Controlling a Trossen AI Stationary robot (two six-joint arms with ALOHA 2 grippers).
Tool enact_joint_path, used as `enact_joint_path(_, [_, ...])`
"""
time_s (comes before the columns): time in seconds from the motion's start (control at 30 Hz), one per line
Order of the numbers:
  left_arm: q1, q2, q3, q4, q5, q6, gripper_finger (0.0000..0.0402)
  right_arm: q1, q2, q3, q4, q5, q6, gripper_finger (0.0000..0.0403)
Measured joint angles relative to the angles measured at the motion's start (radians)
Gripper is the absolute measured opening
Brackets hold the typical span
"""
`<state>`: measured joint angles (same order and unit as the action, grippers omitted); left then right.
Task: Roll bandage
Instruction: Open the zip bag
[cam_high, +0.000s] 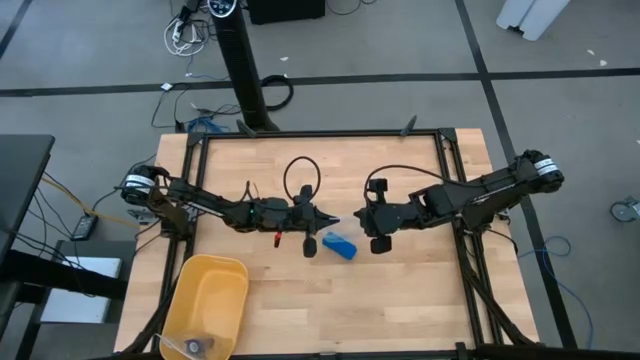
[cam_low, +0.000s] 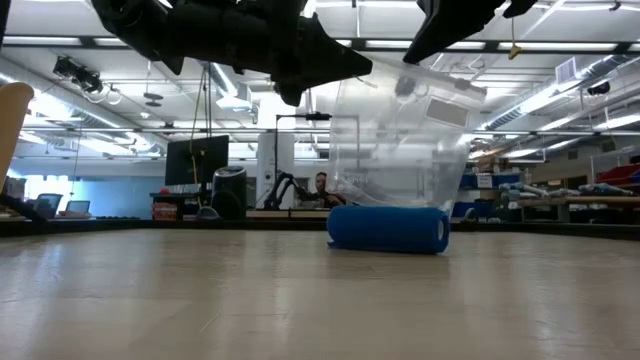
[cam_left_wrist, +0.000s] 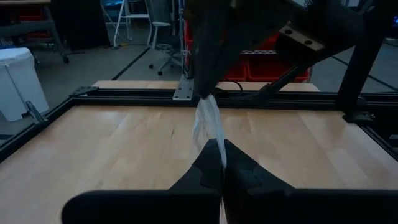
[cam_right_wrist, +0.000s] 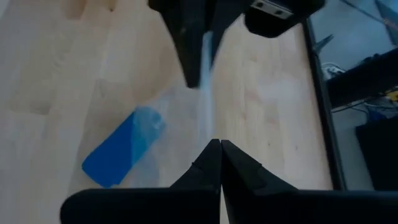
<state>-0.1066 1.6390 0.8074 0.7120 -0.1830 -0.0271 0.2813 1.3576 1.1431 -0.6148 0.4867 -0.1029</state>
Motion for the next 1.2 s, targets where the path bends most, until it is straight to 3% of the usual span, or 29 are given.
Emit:
enact_joint_path(0.33, [0.0,0.0,0.0,0.0,0.001,-0.008,0.0001,0.024,0.004,0.0,0.0,0.022,0.005,0.0001])
enact_joint_path(0.7, [0.0,0.0,0.0,0.004,0.001,-0.011,0.0001,-0.015,0.034,0.0,-0.012,-0.043,0.015,0.0001])
enact_joint_path(1.2, [0.0,0.0,0.0,0.008,0.01,-0.025,0.0001,-0.014,0.015,0.0,0.008,-0.007,-0.005,0.0001])
